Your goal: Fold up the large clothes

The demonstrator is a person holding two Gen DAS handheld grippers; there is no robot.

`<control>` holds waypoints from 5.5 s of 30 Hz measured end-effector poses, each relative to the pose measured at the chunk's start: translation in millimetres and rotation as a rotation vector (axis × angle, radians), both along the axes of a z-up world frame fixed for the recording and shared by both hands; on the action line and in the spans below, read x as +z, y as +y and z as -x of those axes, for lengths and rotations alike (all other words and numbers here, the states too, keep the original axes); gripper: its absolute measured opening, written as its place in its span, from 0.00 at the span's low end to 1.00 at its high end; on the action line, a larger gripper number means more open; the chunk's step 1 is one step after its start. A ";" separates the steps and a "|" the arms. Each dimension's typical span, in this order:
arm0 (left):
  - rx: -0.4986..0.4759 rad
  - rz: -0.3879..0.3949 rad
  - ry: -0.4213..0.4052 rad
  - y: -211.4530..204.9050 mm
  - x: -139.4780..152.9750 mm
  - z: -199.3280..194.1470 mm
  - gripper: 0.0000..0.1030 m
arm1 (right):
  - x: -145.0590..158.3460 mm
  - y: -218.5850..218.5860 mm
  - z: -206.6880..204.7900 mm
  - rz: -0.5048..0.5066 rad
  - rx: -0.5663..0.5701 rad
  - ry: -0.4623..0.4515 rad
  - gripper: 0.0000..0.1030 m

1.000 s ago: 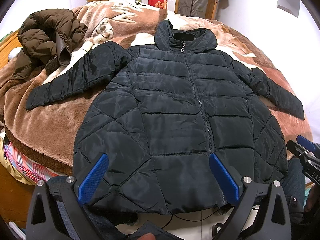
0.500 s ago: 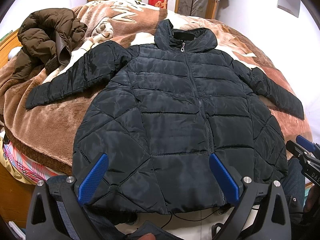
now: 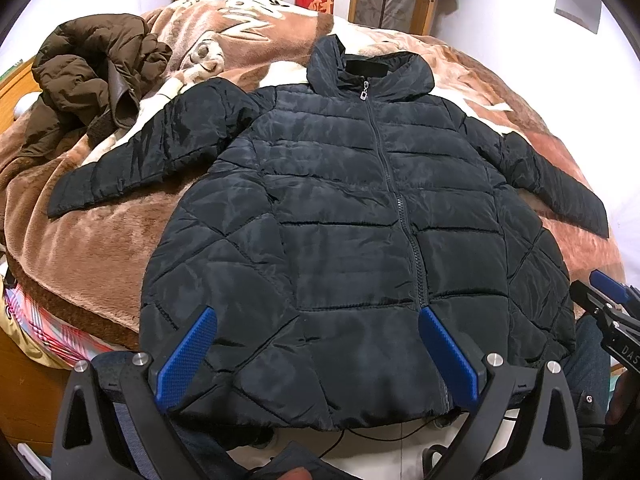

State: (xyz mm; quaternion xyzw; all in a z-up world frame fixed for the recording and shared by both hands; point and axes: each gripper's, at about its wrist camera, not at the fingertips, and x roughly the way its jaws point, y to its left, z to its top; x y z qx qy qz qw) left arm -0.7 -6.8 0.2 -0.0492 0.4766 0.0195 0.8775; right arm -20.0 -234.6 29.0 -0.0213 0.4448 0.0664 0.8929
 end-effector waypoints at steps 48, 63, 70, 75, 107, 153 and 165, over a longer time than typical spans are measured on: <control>0.719 0.206 -0.011 345.6 -115.6 -141.0 0.90 | -56.3 85.5 -211.9 0.069 0.158 0.067 0.71; 0.693 0.156 -0.111 356.1 -85.5 -152.7 0.15 | -75.9 66.1 -201.7 0.078 0.122 0.112 0.71; 0.511 0.164 -0.282 297.3 16.0 -136.8 0.13 | -61.1 56.5 -179.6 0.062 0.115 0.088 0.71; 0.320 0.171 -0.369 231.7 82.4 -138.5 0.13 | -43.5 41.9 -162.9 0.029 0.091 0.042 0.71; -0.338 0.477 -0.094 -45.3 -0.3 -248.3 0.77 | -37.1 -52.7 -175.1 -0.200 -0.101 0.024 0.71; 0.038 0.050 -0.064 132.1 -62.6 -316.6 0.56 | -79.0 1.0 -334.9 -0.073 -0.034 0.086 0.30; 0.029 0.066 -0.016 127.6 -77.6 -278.6 0.56 | -98.3 6.8 -299.5 -0.040 -0.018 0.134 0.30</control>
